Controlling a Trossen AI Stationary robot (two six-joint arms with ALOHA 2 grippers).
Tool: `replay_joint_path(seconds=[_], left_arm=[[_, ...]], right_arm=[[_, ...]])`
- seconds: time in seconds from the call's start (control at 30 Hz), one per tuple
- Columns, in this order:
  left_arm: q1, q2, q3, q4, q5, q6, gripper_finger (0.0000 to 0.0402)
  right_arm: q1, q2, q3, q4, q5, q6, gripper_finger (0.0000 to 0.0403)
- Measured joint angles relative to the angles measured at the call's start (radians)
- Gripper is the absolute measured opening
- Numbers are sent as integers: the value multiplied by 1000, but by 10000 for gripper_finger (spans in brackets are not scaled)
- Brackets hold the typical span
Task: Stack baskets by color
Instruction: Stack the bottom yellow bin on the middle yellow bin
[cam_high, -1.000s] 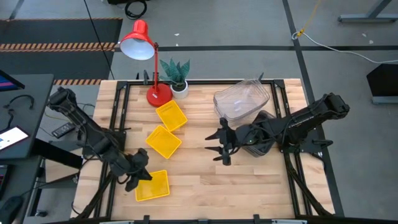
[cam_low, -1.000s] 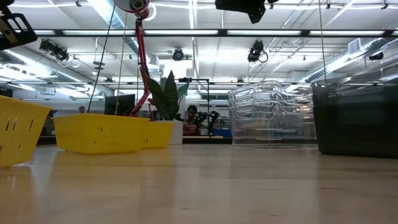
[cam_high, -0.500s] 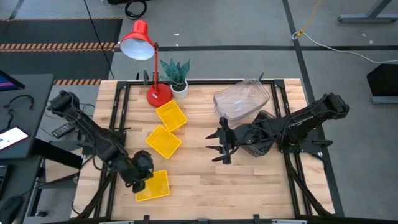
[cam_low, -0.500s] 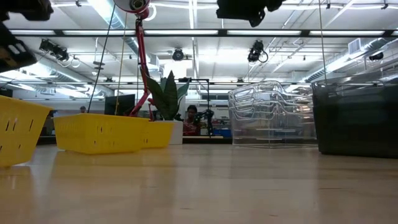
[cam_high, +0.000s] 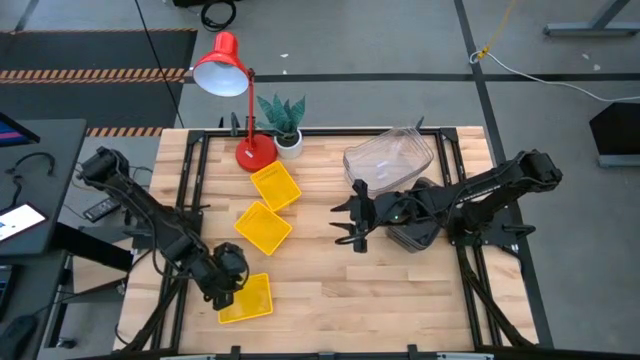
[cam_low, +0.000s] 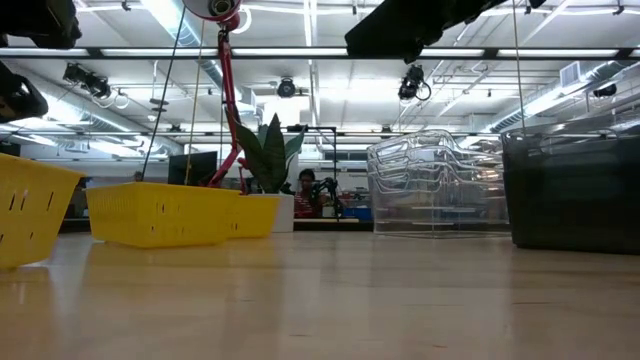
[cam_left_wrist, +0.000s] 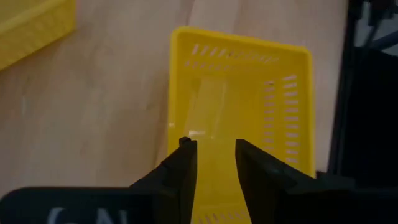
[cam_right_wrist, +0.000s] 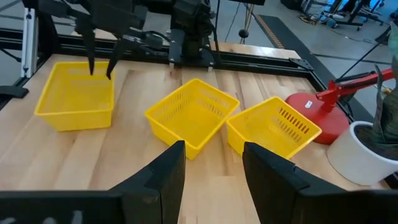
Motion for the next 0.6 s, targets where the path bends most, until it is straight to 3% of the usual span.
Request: replay_joint_path(seconds=[0.17,0.43,0.6], left_arm=[[3,57,47,-114,4,0,113],[21,207,315,-466,-33,83,112],[21,287,342,-477,-13,76,112]], right_arm=[[-1,0,0,8,-6,0,166],[-1,0,0,24,-7,0,166],[-1,0,0,23,-8,0,166]])
